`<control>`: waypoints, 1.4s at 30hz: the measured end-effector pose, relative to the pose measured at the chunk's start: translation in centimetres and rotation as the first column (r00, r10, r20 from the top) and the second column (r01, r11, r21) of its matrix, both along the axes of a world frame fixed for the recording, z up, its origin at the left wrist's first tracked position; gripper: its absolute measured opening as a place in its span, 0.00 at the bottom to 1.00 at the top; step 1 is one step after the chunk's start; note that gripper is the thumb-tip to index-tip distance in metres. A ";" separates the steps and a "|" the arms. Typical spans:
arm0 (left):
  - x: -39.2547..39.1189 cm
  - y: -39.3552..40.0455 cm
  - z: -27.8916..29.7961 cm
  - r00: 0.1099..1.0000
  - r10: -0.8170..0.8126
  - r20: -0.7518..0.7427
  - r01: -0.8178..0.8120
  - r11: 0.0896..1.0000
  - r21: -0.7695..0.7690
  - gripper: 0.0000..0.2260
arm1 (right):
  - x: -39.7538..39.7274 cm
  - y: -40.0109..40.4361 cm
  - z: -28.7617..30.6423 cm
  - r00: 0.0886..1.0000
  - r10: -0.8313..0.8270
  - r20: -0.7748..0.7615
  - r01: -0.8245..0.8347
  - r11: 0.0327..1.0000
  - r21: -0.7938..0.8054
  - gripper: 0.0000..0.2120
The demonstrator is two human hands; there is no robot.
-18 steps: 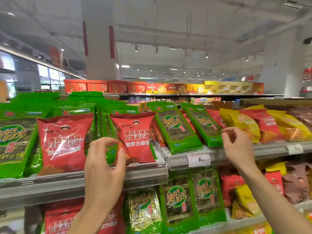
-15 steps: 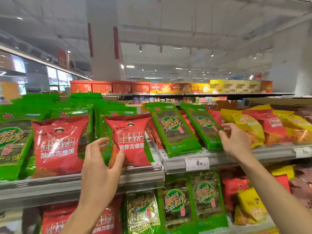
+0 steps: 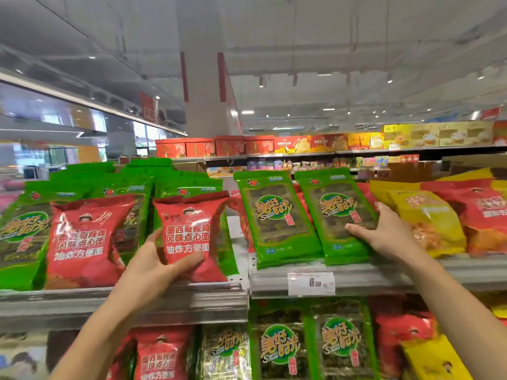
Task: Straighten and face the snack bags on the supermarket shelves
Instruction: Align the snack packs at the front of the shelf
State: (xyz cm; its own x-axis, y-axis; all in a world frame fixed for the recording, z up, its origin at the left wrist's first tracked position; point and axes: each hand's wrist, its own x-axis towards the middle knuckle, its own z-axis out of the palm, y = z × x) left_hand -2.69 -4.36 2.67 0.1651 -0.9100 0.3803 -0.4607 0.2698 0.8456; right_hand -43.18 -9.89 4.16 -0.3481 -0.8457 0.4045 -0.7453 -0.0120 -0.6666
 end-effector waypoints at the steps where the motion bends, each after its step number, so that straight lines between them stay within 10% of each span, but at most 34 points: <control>1: 0.1 -0.3 0.0 1.000 -0.023 -0.013 0.023 1.000 0.015 0.47 | -0.1 0.1 0.1 1.000 0.016 0.027 -0.016 1.000 -0.016 0.41; 6: 0.2 -1.4 -0.5 0.989 -0.085 -0.122 0.088 0.996 0.021 0.36 | -0.9 0.8 0.1 0.960 0.150 0.238 -0.121 0.984 -0.131 0.19; 19: 1.2 0.4 0.1 0.947 -0.097 -0.306 -0.014 0.941 -0.339 0.34 | 8.2 5.5 1.1 0.884 0.317 0.344 -0.121 0.866 -0.485 0.21; 36: 12.1 7.9 0.1 0.930 -0.063 -0.361 -0.071 0.936 -0.345 0.29 | 28.6 0.6 -0.7 0.814 0.521 0.254 -0.550 0.833 0.053 0.43; 42: 10.7 7.0 1.0 0.925 -0.094 -0.367 -0.039 0.940 -0.338 0.31 | 27.8 0.3 -1.1 0.895 0.433 -0.110 -0.404 0.889 0.215 0.35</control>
